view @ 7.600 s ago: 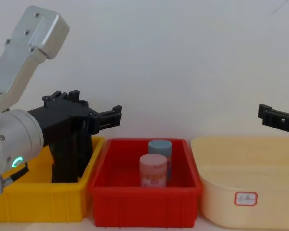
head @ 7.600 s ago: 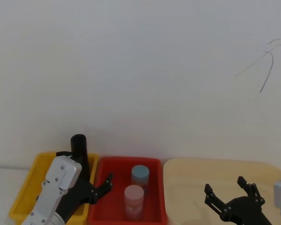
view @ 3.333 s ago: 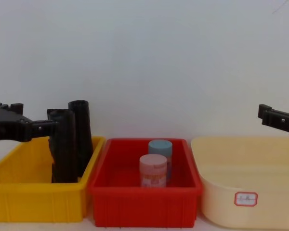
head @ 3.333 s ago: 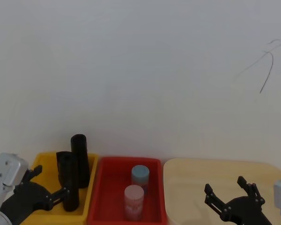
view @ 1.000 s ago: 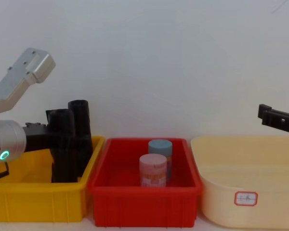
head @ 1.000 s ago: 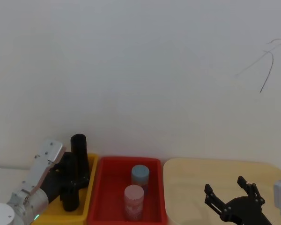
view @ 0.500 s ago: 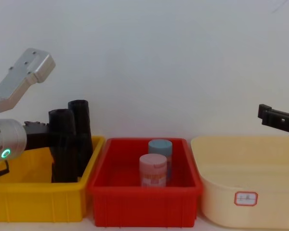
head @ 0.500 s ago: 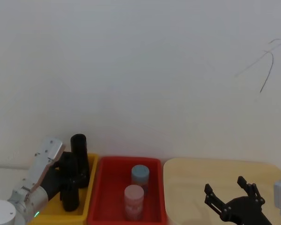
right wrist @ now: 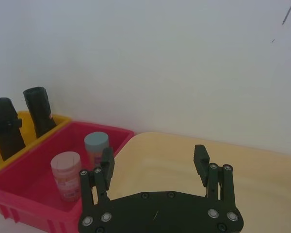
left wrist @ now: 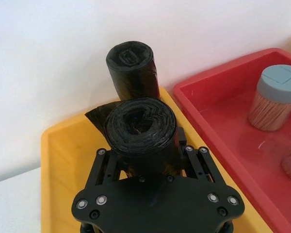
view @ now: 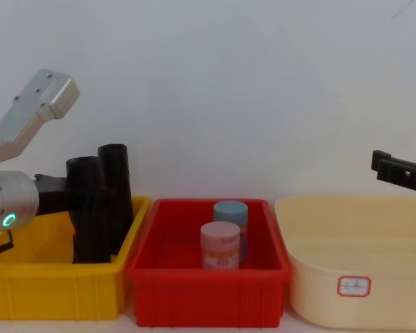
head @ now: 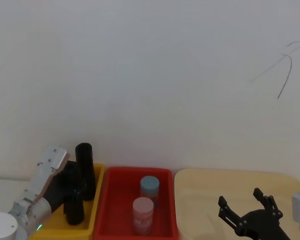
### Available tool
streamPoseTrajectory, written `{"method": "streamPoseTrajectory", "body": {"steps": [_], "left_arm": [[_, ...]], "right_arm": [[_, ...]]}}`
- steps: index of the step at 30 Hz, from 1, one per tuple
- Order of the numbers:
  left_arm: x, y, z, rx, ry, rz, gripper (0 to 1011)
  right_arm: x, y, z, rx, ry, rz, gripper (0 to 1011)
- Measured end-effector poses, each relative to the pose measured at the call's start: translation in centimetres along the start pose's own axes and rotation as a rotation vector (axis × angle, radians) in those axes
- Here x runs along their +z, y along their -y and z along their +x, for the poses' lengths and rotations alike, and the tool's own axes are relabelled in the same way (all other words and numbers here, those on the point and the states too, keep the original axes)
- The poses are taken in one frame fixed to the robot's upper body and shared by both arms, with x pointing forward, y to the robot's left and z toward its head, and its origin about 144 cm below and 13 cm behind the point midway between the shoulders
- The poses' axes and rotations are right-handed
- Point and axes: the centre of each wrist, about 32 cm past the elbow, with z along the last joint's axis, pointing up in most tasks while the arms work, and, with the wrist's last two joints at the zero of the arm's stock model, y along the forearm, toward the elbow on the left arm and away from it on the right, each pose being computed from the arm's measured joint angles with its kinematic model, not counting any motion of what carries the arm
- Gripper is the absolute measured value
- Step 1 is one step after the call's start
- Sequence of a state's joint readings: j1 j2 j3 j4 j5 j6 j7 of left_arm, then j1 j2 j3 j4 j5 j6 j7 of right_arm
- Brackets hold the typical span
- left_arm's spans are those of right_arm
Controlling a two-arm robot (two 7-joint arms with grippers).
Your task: Pick up the garbage bag with the one hand and transfer it to the other hand.
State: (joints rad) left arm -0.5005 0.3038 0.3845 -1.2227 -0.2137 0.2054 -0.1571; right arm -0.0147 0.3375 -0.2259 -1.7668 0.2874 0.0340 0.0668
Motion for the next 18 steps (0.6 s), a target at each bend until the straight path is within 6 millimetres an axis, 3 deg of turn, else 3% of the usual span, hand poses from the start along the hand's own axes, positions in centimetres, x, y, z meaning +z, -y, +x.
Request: {"method": "streamPoseTrajectory", "body": {"steps": [10,18], "left_arm": [[0.1,0.0,0.0,0.0,0.002,-0.002,472],[1.2,-0.8,0.3,-0.036,-0.01,-0.038,466]], "right_arm": [[0.0,0.0,0.0,0.0,0.0,0.0,1001],[0.0,0.0,0.0,0.0,0.0,0.0,1001]]}}
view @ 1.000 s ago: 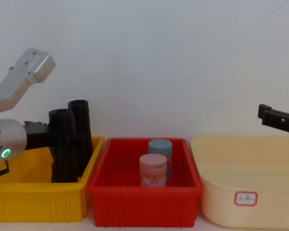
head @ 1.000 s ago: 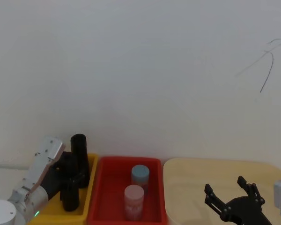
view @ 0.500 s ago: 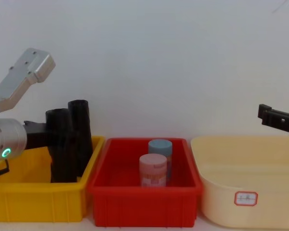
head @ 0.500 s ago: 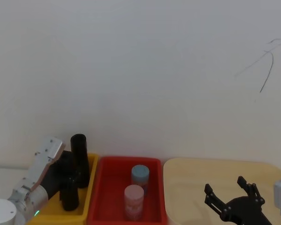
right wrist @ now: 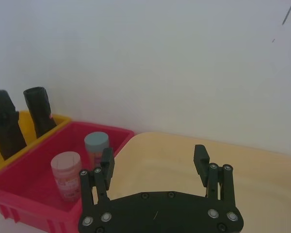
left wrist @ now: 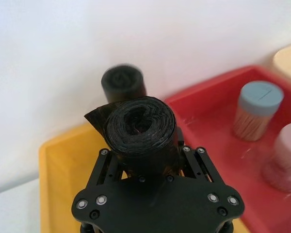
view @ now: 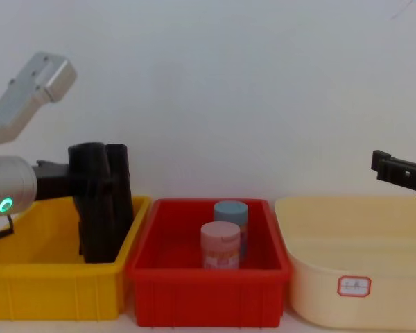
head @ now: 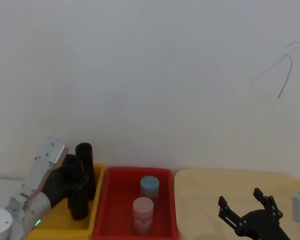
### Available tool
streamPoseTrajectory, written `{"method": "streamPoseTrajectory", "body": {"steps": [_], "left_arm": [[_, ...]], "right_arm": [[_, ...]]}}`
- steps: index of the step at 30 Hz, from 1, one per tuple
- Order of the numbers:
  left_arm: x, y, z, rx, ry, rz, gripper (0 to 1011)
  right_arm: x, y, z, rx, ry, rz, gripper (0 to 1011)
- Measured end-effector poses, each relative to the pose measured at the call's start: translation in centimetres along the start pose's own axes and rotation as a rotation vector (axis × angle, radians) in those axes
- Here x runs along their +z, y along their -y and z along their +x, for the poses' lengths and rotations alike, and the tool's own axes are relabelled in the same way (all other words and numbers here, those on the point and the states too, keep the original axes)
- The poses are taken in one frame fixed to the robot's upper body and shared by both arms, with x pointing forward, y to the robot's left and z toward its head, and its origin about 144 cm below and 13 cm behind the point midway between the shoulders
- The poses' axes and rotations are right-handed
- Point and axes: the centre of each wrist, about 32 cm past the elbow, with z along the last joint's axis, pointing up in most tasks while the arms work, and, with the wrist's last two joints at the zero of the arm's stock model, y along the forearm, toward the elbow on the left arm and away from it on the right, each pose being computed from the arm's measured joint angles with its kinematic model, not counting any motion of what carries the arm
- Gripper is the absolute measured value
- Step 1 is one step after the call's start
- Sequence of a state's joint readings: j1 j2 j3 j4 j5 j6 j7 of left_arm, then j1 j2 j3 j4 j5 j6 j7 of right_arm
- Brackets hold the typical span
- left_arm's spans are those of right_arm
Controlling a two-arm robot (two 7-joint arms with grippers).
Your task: Pick up the garbage bag with the one hand and transfer it to the other hand.
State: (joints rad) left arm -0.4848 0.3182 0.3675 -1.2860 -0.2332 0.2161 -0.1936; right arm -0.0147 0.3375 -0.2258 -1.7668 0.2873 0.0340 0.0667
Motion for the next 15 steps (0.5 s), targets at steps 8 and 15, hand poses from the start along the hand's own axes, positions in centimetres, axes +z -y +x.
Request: {"method": "streamPoseTrajectory", "body": {"steps": [8,15], "left_arm": [[2.4,-1.2,0.5,-0.054,-0.035,-0.054,466],[4.8,-2.4,1.1,-0.103,-0.054,-0.109,466]], "right_arm": [[0.0,0.0,0.0,0.0,0.0,0.0,1001],[0.0,0.0,0.0,0.0,0.0,0.0,1001]]}}
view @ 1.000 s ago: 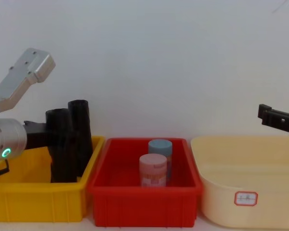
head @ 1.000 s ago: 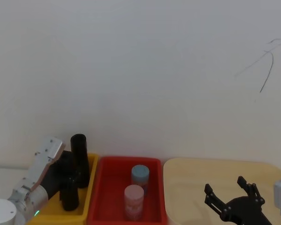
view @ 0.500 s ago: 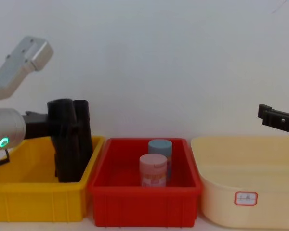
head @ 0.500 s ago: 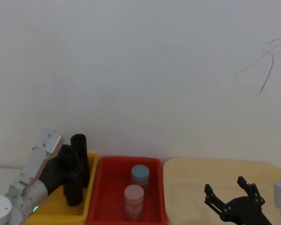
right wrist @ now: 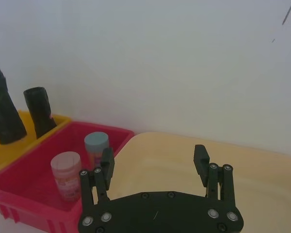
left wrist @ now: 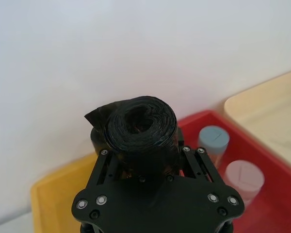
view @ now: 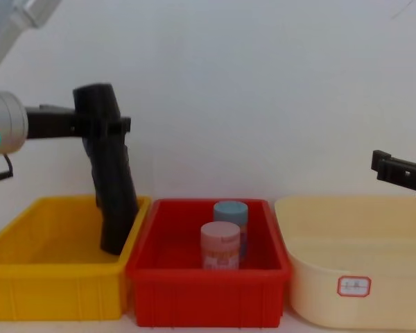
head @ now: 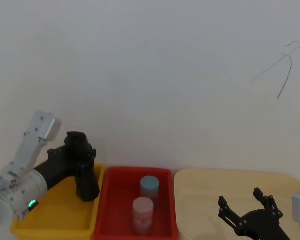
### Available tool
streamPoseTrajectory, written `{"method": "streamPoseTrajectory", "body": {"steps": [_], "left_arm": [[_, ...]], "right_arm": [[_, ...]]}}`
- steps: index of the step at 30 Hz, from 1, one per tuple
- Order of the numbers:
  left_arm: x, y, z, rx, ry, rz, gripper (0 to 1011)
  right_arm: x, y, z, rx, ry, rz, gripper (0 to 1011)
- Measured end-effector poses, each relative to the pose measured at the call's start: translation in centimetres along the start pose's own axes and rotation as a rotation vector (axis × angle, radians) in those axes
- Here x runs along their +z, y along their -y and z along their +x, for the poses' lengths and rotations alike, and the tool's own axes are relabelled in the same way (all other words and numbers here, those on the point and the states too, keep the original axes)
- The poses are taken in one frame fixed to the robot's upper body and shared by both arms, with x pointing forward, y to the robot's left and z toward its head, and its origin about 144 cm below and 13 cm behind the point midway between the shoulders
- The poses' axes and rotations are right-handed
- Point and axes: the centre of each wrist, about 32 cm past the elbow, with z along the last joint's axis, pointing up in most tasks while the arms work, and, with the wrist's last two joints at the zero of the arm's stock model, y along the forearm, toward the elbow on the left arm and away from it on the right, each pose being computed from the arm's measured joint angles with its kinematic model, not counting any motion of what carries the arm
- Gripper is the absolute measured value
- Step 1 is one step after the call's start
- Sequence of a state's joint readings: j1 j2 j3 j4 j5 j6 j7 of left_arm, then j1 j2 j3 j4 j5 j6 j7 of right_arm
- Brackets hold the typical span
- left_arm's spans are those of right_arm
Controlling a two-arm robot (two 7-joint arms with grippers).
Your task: Pick up the garbage bag with the one hand and transfer it to the other hand.
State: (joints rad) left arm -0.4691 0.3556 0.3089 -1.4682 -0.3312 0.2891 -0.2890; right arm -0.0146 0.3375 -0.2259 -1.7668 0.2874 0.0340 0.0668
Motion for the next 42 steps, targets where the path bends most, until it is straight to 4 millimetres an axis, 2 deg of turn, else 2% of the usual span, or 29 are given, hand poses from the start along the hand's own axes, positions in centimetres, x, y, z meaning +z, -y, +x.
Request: {"method": "streamPoseTrajectory", "body": {"steps": [10,18,27,42], "left_arm": [[3.1,-0.7,0.8,-0.063,-0.028,-0.067,466],[4.6,-0.4,0.7,-0.131,-0.068,-0.109,466],[5.6,0.8,-0.9,-0.211,-0.098,-0.129,466],[6.1,2.6,-4.1,-0.333,-0.082,-0.115,466]], "right_arm": [[0.0,0.0,0.0,0.0,0.0,0.0,1001],[0.0,0.0,0.0,0.0,0.0,0.0,1001],[0.0,0.0,0.0,0.0,0.0,0.0,1001],[0.0,0.0,0.0,0.0,0.0,0.0,1001]]}}
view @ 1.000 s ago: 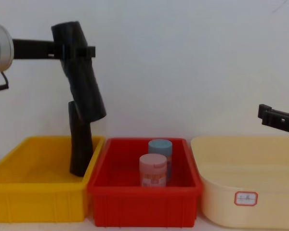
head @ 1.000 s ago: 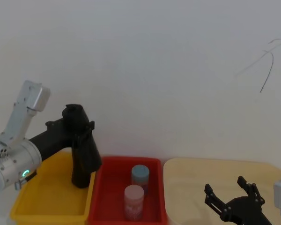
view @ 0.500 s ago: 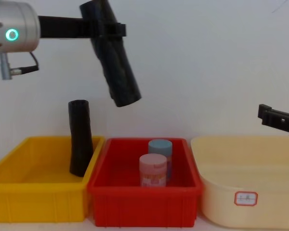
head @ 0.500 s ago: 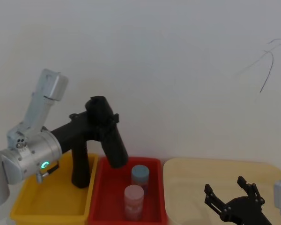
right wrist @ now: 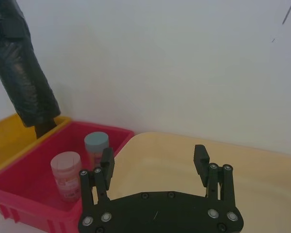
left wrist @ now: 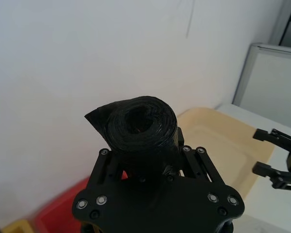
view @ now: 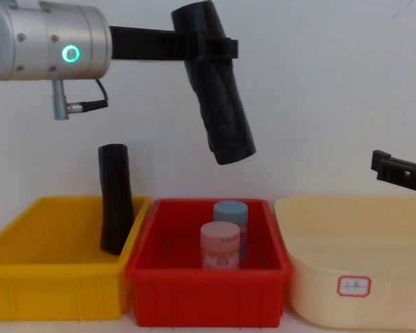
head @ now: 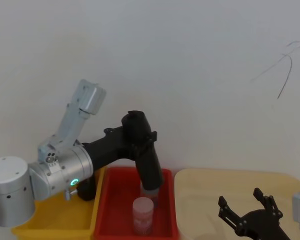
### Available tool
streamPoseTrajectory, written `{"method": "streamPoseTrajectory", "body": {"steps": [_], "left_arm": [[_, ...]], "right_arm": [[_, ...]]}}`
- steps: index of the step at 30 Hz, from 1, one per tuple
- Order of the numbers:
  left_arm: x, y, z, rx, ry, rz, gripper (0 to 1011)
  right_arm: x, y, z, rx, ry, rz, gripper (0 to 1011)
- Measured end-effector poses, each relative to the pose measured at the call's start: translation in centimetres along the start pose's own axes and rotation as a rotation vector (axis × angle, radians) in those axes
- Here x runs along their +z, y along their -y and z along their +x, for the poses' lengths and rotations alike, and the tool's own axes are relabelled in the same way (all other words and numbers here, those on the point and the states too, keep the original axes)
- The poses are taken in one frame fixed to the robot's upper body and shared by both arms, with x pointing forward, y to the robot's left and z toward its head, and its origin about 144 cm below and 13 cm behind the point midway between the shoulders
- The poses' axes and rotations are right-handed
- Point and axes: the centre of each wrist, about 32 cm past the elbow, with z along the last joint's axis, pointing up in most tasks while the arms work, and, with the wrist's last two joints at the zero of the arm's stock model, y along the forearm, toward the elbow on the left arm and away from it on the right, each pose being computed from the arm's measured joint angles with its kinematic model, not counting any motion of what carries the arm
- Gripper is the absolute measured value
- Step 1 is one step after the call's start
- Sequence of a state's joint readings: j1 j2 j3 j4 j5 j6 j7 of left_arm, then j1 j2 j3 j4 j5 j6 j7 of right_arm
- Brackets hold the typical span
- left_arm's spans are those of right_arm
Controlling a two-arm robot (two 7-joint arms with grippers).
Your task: Pick up the garbage bag with the one hand and transfer it to the other hand.
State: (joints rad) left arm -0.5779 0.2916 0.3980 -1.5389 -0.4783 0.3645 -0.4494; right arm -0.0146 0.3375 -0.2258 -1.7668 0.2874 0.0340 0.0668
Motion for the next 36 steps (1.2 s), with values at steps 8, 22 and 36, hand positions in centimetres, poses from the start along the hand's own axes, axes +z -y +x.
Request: {"method": "streamPoseTrajectory", "body": {"steps": [8,22,36], "left_arm": [[0.0,0.7,-0.8,-0.032,0.007,0.005,466],[0.0,1.2,-1.5,-0.057,0.013,0.01,466],[0.0,1.4,-1.7,-0.064,0.015,0.011,466]], "right_arm": [[0.2,-0.1,0.2,0.007,0.004,-0.001,1001],[2.0,-1.5,1.7,0.14,0.025,-0.044,1001],[5.0,-4.1,2.8,0.344,0.062,-0.121,1001]]}}
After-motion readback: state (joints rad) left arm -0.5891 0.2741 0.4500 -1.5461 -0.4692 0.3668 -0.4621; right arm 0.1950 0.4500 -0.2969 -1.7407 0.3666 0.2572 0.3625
